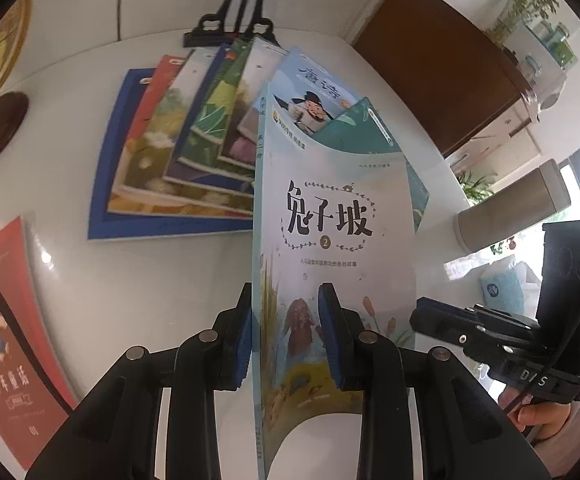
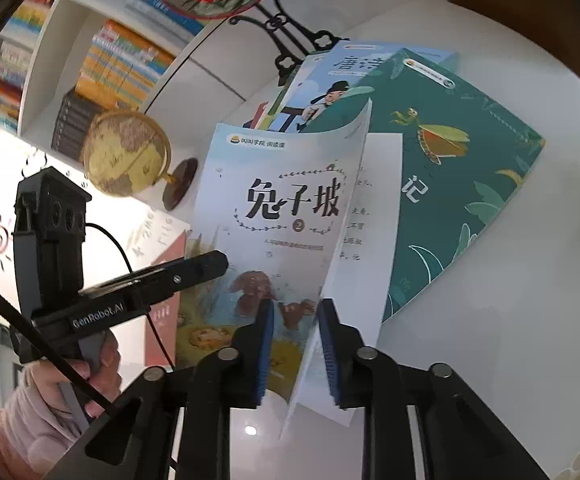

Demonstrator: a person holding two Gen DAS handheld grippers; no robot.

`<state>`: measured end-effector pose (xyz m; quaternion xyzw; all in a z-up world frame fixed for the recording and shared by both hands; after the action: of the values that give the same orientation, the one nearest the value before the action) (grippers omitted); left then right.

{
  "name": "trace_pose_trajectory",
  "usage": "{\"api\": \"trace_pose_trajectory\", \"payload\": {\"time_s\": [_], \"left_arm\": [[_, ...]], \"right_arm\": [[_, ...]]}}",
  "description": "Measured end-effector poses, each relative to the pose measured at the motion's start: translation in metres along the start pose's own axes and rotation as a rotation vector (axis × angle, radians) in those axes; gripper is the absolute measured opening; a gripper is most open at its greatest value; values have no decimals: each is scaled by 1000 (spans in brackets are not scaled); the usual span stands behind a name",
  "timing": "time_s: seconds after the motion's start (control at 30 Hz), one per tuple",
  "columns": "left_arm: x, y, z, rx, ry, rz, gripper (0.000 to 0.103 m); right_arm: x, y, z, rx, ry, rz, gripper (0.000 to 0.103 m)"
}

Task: Organize books

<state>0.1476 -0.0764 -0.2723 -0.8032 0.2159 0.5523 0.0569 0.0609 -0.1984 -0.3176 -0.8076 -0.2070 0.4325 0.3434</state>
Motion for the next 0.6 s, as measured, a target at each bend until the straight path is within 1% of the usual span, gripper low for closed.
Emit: {"api": "trace_pose_trajectory", "payload": {"time_s": [0.1, 0.17, 0.3, 0.4, 0.5, 0.53, 0.6], "left_arm": [[-7, -3, 3, -12, 14, 20, 27], [-12, -3, 5, -11, 31, 33, 27], [-20, -8, 7, -14, 54, 28, 27], [-24, -19, 7, -37, 62, 31, 27], [-25, -31, 8, -53, 68, 0, 27], [-22, -37, 9, -63, 60, -25, 27], [-12, -49, 10, -96, 37, -40, 27]], "right_arm": [[-1, -8, -1, -39, 9, 24, 8], [-1, -15, 0, -63, 14, 24, 7], [4, -39, -3, -148, -2, 27, 7], [14, -54, -6, -195, -11, 33, 7], [21, -61, -5, -206, -26, 33, 7], [24, -60, -5, -203, -32, 44, 7], [30, -43, -3, -183, -50, 168, 8]]}}
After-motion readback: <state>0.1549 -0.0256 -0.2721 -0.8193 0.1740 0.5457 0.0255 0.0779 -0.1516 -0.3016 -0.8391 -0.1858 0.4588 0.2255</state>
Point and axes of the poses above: each gripper's, at about its wrist camera, not at the fingertips, and x roughly the way its jaws point, y to its right, z to its underside, the point moved 7 cm from there along x, roughly the way its jaws point, and after that the axes turned 12 degrees about -z, right-handed, at the moved point
